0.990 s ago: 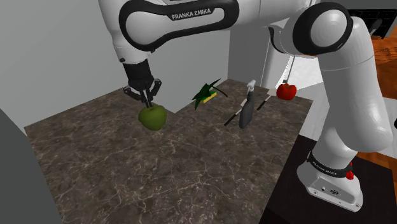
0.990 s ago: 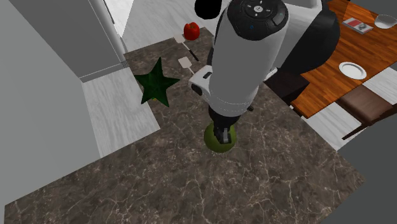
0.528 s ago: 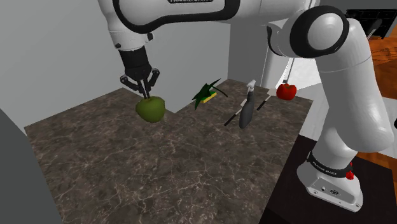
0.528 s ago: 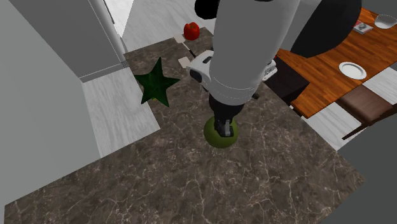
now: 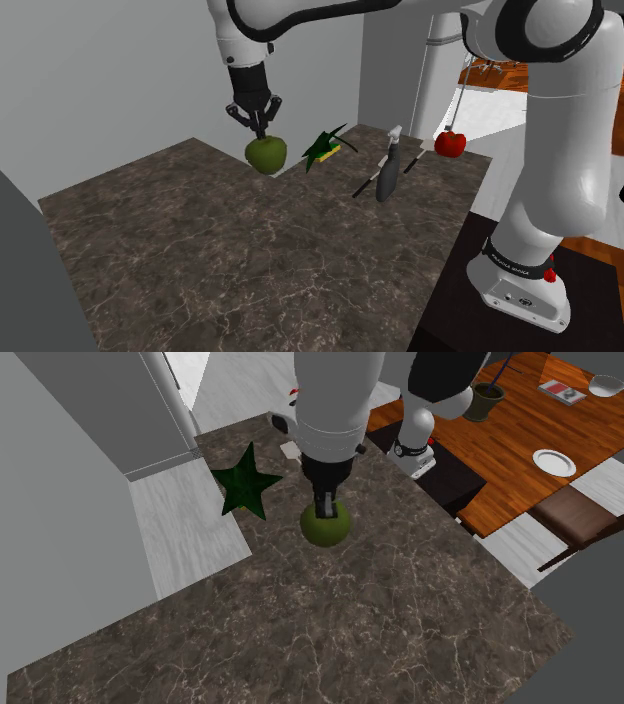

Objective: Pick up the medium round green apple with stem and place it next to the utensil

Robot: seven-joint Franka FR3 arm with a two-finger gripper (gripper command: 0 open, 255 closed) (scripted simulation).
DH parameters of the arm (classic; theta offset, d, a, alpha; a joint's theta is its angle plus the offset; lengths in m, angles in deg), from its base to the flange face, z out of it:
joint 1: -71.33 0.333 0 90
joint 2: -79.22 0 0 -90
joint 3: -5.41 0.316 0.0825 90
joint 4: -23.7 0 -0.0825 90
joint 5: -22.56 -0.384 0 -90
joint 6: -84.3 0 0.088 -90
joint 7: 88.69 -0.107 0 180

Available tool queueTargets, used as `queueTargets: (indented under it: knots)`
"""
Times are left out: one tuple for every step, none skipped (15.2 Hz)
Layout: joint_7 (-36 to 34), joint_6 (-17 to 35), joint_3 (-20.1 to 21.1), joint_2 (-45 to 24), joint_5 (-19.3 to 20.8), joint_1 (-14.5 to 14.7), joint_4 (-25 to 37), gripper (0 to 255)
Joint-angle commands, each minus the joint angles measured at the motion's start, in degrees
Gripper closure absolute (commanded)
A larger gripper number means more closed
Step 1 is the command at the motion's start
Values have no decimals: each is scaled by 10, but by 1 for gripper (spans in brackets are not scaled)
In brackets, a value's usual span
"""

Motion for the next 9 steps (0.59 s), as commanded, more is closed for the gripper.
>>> queueTargets:
  knots:
    - [31,16,-6,35,-16,-29,-45,255]
    - [45,22,-11,48,-22,-41,-62,255]
    - [59,27,-15,61,-28,-52,-79,255]
    - [73,32,-19,73,-34,-62,-94,255]
    - [87,36,-24,85,-39,-72,-108,255]
    - [102,40,-29,96,-44,-81,-121,255]
    - [116,44,-35,106,-49,-91,-133,255]
    - [131,48,-41,116,-53,-99,-145,255]
    - [145,51,-47,125,-57,-108,-155,255]
